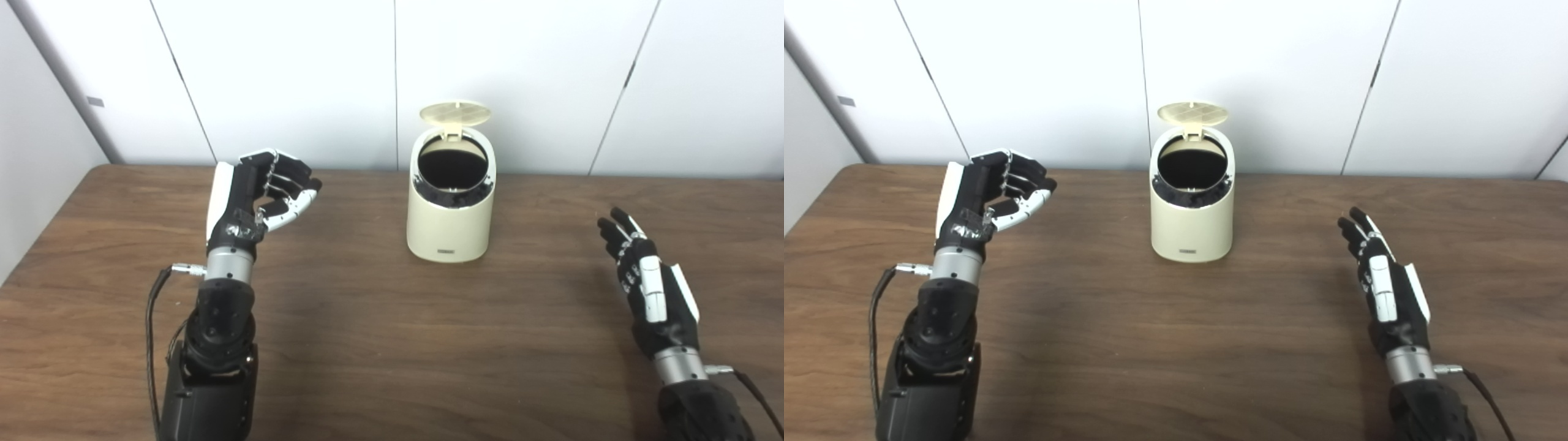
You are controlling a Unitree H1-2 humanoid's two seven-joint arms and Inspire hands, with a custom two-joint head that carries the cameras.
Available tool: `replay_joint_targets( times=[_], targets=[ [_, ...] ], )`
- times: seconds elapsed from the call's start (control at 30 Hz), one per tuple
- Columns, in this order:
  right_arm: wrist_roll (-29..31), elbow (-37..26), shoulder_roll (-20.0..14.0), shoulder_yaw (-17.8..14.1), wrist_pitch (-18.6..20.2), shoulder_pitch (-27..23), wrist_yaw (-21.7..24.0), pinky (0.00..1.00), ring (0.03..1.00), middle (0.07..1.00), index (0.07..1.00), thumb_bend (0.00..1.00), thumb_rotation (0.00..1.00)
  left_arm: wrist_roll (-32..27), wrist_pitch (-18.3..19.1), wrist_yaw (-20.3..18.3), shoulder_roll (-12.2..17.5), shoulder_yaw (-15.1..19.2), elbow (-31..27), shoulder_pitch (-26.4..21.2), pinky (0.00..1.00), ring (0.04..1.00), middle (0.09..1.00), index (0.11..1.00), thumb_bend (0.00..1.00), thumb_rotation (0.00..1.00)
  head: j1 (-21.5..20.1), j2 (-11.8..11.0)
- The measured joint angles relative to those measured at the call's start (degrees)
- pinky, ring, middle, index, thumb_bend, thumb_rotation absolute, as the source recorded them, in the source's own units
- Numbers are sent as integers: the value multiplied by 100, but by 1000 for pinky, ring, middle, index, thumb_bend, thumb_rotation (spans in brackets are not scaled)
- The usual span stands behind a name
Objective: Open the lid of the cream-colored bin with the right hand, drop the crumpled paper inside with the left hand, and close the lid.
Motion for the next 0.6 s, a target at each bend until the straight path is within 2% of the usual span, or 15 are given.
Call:
replay_joint_targets(
  times=[0.13, 0.17, 0.2, 0.23, 0.27, 0.33, 0.4, 0.47, 0.6],
  targets=[
    [23, 0, -1, -4, 14, -2, 5, 988, 943, 895, 931, 584, 1000, -378, 4, -74, 35, 46, -23, 283, 469, 535, 488, 503, 516, 0, -9, 9],
    [25, 0, -1, -4, 23, -1, 5, 984, 942, 894, 930, 588, 1000, -427, -28, -82, 60, 40, -17, 365, 491, 566, 567, 500, 509, 32, -9, 9],
    [25, -1, -1, -4, 24, -1, 4, 982, 941, 894, 930, 590, 1000, -458, -61, -84, 87, 34, -7, 434, 518, 601, 623, 499, 504, 50, -26, 9],
    [24, -1, -2, -4, 24, -1, 3, 976, 940, 893, 929, 593, 1000, -523, -64, -88, 110, 35, 3, 486, 606, 691, 709, 644, 510, 182, -26, 9],
    [22, -1, -3, -4, 24, 0, 3, 976, 940, 894, 930, 593, 1000, -615, -65, -97, 125, 45, 11, 533, 675, 755, 767, 722, 505, 259, -26, 9],
    [21, -1, -5, -5, 25, 1, 4, 978, 941, 896, 931, 588, 1000, -988, -89, -164, 126, 105, 25, 613, 844, 886, 892, 860, 486, 399, -9, 35],
    [22, -5, -6, -5, 33, 2, 3, 981, 942, 896, 931, 581, 1000, -1420, -119, -245, 88, 202, 83, 660, 945, 952, 959, 938, 478, 481, -17, 44],
    [22, -11, -5, -4, 44, 1, 2, 983, 943, 896, 931, 576, 1000, -1736, -201, -284, 42, 279, 109, 704, 989, 990, 992, 987, 483, 528, -18, 44],
    [18, -24, -3, -3, 62, 1, -5, 975, 940, 896, 929, 573, 1000, -2240, -495, -338, -23, 369, 310, 794, 1000, 1000, 1000, 1000, 478, 653, -26, 61]
  ],
)
